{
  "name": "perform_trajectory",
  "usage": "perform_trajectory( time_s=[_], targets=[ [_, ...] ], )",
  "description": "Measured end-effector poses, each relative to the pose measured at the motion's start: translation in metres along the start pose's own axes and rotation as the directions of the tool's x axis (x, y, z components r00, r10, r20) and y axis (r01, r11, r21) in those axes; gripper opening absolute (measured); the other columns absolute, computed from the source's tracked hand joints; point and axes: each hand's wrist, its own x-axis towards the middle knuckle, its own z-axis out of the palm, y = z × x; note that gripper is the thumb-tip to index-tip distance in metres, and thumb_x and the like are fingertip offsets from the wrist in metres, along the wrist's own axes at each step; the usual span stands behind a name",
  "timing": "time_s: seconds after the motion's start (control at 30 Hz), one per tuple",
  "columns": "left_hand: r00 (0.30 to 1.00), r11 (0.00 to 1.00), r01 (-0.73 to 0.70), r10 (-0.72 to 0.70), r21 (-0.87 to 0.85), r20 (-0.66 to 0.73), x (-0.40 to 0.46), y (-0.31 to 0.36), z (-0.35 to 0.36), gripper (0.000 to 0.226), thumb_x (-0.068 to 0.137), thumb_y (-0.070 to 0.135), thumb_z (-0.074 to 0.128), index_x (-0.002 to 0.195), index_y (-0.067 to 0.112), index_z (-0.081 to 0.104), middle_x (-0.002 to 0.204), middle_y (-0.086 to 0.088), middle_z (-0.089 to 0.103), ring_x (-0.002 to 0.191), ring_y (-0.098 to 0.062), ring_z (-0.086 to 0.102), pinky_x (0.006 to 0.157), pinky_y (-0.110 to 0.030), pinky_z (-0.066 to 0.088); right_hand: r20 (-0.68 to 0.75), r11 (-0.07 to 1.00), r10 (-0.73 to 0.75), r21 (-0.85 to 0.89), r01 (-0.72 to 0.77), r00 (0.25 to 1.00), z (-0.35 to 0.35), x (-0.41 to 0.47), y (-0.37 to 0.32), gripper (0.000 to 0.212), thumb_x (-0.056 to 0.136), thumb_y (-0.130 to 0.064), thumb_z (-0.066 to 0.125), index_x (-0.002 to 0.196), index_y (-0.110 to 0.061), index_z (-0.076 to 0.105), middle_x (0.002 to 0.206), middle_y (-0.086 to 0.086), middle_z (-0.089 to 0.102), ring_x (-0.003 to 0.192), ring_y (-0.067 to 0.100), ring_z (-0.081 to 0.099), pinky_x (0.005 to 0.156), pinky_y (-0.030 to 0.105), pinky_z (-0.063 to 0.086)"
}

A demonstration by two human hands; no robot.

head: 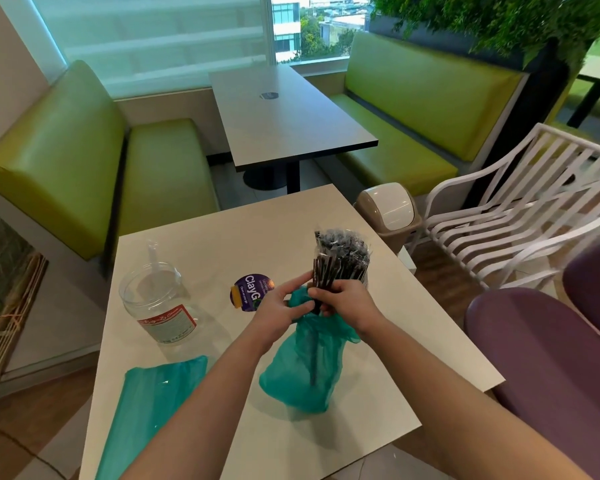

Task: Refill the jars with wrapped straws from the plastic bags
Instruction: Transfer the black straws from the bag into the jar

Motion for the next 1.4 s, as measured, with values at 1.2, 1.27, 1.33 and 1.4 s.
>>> perform_trajectory(
  time_s=[1.2,1.27,1.33,1.4],
  targets=[
    [0.96,0.53,0.247,-0.022,0.811,-0.278,0.059,0.003,0.031,0.068,0.084,0.062,0.062,0.14,0.035,0.035,0.112,0.002,0.065,0.093,-0.021,0.066,0.068,-0.035,0.051,-0.143,0.727,-0.493,-0.609,0.316,0.858,-0.043,0.009,-0.059,0.028,0.096,-0.028,0.057,0.115,-0.007,0.06,0.106,0.007,0.059,0.095,0.021,0.059,0.081,0.03,0.049],
    [0.959,0.517,0.252,-0.019,0.818,-0.284,0.06,0.003,0.031,0.068,0.083,0.062,0.062,0.14,0.035,0.035,0.111,0.002,0.065,0.093,-0.021,0.065,0.069,-0.035,0.052,-0.114,0.693,-0.444,-0.672,0.26,0.889,-0.043,0.013,-0.047,0.03,0.093,-0.026,0.062,0.114,-0.005,0.063,0.109,0.009,0.058,0.098,0.024,0.059,0.081,0.028,0.046],
    [0.957,0.509,0.258,-0.019,0.821,-0.289,0.06,0.002,0.031,0.068,0.084,0.062,0.062,0.14,0.036,0.035,0.109,0.002,0.066,0.09,-0.02,0.066,0.069,-0.035,0.054,-0.08,0.646,-0.427,-0.724,0.242,0.901,-0.042,0.017,-0.035,0.034,0.089,-0.027,0.067,0.114,-0.005,0.066,0.116,0.008,0.059,0.105,0.026,0.058,0.09,0.033,0.049],
    [0.956,0.504,0.264,-0.023,0.823,-0.293,0.06,0.002,0.031,0.067,0.084,0.062,0.062,0.14,0.036,0.035,0.108,0.002,0.066,0.088,-0.02,0.066,0.067,-0.034,0.053,-0.08,0.58,-0.45,-0.784,0.223,0.889,-0.039,0.018,-0.032,0.041,0.085,-0.032,0.071,0.117,-0.007,0.065,0.12,0.007,0.058,0.112,0.026,0.051,0.095,0.039,0.047]
  ],
)
